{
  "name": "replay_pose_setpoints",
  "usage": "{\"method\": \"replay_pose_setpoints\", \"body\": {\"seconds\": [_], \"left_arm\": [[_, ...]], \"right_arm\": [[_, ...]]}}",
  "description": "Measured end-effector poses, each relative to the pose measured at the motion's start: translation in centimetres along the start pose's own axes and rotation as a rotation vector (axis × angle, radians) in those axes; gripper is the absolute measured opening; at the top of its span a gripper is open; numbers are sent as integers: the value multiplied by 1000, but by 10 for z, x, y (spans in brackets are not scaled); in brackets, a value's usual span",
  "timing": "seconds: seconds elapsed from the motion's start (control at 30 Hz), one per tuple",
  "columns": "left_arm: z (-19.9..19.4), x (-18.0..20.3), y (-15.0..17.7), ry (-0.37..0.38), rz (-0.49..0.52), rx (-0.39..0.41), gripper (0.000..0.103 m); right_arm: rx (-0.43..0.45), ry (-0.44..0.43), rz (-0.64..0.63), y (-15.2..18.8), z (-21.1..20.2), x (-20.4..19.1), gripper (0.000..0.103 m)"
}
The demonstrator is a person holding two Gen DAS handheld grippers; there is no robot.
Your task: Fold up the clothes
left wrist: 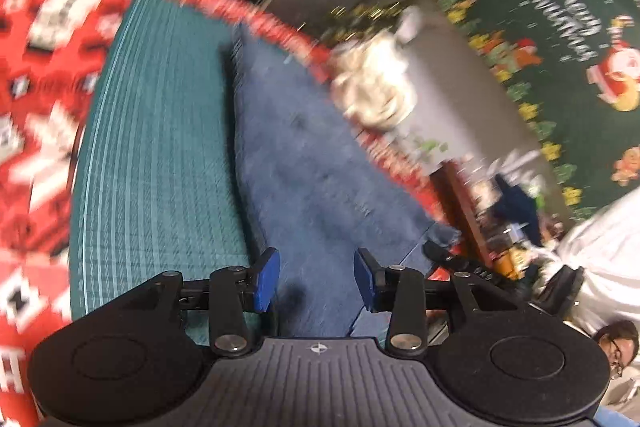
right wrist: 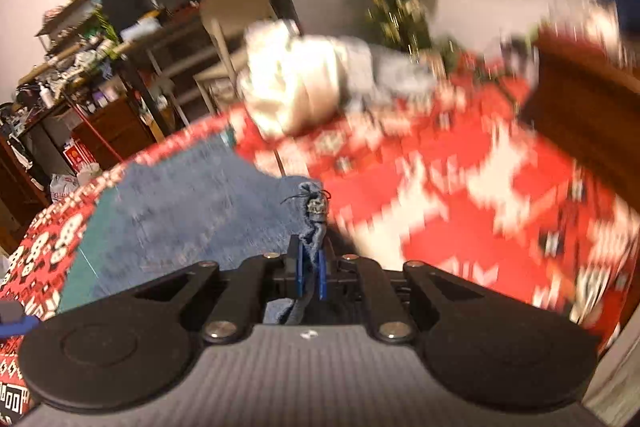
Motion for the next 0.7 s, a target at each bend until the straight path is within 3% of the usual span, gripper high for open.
{"method": "replay_pose_setpoints", "body": {"seconds": [0.13, 0.33, 0.4, 0.43, 0.47, 0.7], "left_arm": [[12, -15, 9, -57, -8, -36, 44], [25, -22, 12, 2, -82, -84, 46], [33, -21, 13, -16, -80, -100, 41], [36, -20, 15, -29, -79, -105, 21], [38, -20, 15, -49, -79, -104, 9], [13, -6, 4, -71, 3, -55, 6]], "right_arm": [[-24, 5, 19, 8, 10, 6, 8], [-34, -3, 31, 9, 18, 0, 8], [-32, -7, 36, 10, 13, -2, 8], [-31, -9, 35, 10, 10, -3, 9], [-32, -12, 33, 10, 8, -4, 9], [-58, -72, 2, 3, 0, -26, 10]]}}
Point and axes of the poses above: each gripper's, at about its wrist camera, not at the fingertips, and z roughly the way its jaws point, x to its right, y to its underside, the point moved 4 cm from there along z, roughly the way its jaws point, and after that the axes turned 7 degrees about -z, right-handed, at the moved point
